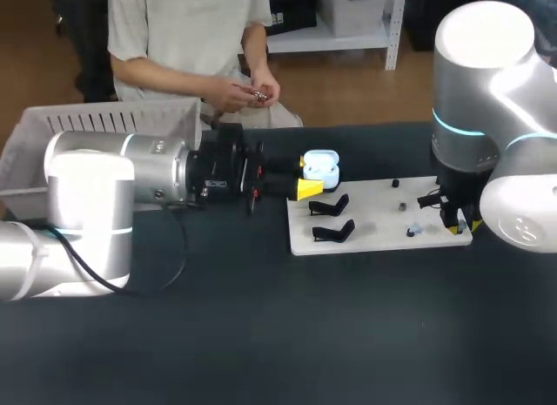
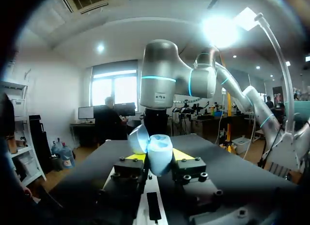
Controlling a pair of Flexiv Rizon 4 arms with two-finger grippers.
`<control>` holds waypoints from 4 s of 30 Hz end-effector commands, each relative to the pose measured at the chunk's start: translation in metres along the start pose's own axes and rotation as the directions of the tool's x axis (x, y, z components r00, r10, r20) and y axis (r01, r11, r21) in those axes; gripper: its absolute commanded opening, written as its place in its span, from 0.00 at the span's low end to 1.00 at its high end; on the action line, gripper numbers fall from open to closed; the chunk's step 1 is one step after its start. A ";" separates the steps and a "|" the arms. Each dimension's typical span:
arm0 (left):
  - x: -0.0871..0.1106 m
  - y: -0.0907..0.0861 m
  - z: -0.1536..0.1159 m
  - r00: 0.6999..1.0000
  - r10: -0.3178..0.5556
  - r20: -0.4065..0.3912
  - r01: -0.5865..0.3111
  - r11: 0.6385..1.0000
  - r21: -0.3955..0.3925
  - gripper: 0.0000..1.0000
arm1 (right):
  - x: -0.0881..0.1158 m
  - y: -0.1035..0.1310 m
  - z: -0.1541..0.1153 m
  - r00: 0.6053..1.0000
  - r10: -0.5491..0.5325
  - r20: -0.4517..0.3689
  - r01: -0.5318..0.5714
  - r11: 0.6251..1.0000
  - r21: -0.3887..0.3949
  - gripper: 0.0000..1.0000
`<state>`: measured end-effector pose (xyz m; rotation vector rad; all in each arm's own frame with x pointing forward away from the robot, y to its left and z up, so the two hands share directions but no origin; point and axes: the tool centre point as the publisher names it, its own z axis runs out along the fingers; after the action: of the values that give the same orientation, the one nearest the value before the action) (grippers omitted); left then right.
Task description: Pick up each earbud case from the left stands, insert the matching earbuds, close the lid, and place the case in the box.
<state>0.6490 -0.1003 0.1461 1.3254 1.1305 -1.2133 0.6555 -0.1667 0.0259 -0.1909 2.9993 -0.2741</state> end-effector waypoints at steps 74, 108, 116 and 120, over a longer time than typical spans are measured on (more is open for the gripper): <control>0.000 0.001 0.000 1.000 -0.001 0.001 0.001 1.000 0.002 0.00 | -0.020 0.102 -0.220 0.965 0.236 -0.117 -0.252 0.958 -0.140 0.00; 0.008 -0.006 0.021 0.999 0.028 0.030 -0.029 0.999 0.033 0.00 | -0.022 0.119 -0.208 0.914 0.335 -0.228 -0.373 0.916 -0.150 0.00; 0.008 -0.006 0.021 0.999 0.028 0.030 -0.029 0.999 0.033 0.00 | -0.021 0.121 -0.208 0.886 0.386 -0.255 -0.433 0.887 -0.163 0.00; 0.008 -0.006 0.021 0.999 0.028 0.030 -0.029 0.999 0.033 0.00 | -0.018 0.128 -0.210 0.850 0.459 -0.259 -0.504 0.852 -0.144 0.00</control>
<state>0.6402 -0.1196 0.1382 1.3387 1.0740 -1.2291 0.6370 -0.0044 0.2092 0.5756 3.1639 0.0905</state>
